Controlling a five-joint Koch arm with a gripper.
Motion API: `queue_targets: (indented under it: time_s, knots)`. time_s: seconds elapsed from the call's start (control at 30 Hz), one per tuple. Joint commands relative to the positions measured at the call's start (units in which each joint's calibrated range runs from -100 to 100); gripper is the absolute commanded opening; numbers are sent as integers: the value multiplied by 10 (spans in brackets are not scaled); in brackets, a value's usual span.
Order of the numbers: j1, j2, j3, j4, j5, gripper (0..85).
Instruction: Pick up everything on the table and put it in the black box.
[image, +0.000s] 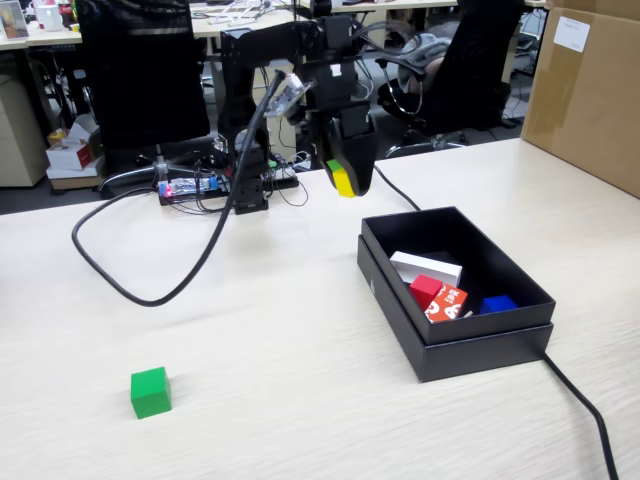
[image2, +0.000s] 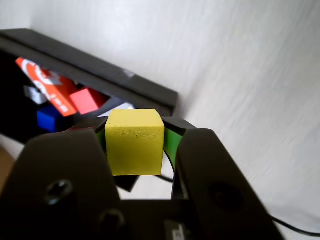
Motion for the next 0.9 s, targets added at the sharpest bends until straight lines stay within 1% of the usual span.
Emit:
queue_targets:
  time_s: [0.0, 0.07, 0.13, 0.17, 0.23, 0.47, 0.57, 0.6, 0.7, 0.8, 0.87]
  knots:
    - [14, 37, 74, -7, 18, 12]
    - [21, 97, 121, 0, 21, 12]
    - [25, 146, 138, 33, 23, 13]
    - [30, 238, 197, 47, 29, 13]
    - [32, 294, 233, 47, 32, 13]
    - [30, 360, 231, 47, 37, 23]
    - [27, 357, 218, 45, 37, 152]
    - [27, 357, 218, 45, 37, 154]
    - [22, 352, 216, 45, 37, 246]
    - [19, 338, 217, 45, 37, 259]
    - [18, 322, 217, 44, 37, 294]
